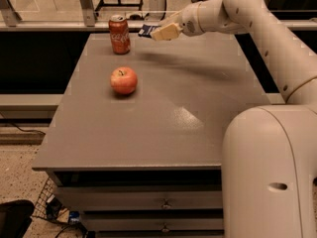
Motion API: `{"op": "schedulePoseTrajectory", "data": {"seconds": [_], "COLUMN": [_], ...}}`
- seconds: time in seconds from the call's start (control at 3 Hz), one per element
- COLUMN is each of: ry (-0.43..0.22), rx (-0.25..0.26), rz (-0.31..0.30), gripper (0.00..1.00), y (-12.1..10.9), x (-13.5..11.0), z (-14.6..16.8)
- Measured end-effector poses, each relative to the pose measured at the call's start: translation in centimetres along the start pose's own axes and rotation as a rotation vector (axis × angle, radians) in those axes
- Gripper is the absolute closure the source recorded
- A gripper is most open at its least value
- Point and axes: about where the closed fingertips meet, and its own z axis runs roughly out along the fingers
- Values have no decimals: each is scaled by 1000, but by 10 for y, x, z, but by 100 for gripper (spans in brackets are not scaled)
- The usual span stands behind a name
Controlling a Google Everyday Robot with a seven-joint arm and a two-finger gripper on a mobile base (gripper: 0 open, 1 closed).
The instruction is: Move rxbar blueberry near coke can
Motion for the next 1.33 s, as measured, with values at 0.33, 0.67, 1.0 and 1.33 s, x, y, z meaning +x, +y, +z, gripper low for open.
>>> {"op": "schedulePoseTrajectory", "data": {"seconds": [0.33, 0.67, 1.0, 1.33], "ry": [-2, 7, 10, 10], "rx": [-25, -34, -42, -47], "rz": [32, 56, 59, 60], "gripper": [100, 100, 83, 58], "y": [7, 15, 18, 20], "x": [21, 41, 43, 44], "z": [25, 37, 42, 45]}}
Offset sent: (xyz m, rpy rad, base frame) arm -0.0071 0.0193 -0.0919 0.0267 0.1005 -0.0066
